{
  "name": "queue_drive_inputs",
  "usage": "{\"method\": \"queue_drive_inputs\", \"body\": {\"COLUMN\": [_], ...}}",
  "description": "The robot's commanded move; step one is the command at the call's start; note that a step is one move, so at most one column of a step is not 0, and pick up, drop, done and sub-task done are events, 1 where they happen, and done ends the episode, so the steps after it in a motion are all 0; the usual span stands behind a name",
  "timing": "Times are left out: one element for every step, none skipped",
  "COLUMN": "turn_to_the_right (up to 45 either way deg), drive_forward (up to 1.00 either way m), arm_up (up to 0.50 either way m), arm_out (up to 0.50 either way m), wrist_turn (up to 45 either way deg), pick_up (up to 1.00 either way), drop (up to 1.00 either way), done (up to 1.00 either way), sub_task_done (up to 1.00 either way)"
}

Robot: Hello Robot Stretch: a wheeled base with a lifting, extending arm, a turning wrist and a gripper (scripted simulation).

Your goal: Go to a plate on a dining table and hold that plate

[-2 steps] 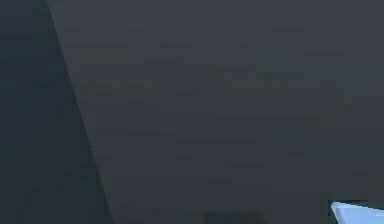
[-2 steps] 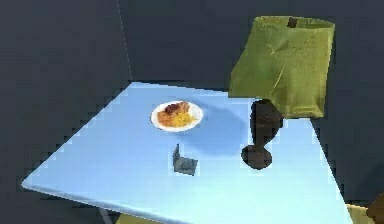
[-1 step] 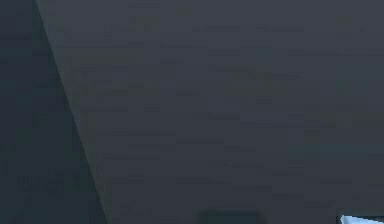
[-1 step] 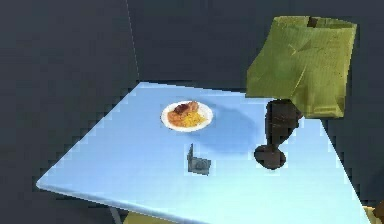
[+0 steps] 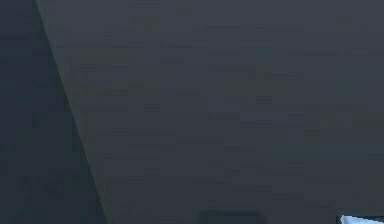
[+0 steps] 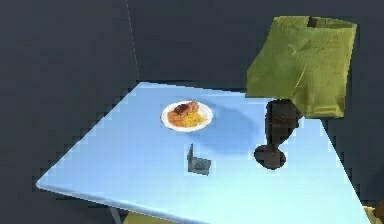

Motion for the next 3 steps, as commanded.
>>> {"method": "queue_drive_inputs", "body": {"turn_to_the_right": [0.0, 0.0, 0.0], "drive_forward": [0.00, 0.00, 0.00], "arm_up": [0.38, 0.00, 0.00], "arm_out": [0.00, 0.42, 0.00], "wrist_turn": [0.0, 0.0, 45.0], "pick_up": [0.00, 0.00, 0.00], "drop": [0.00, 0.00, 0.00], "done": [0.00, 0.00, 0.00], "sub_task_done": [0.00, 0.00, 0.00]}}
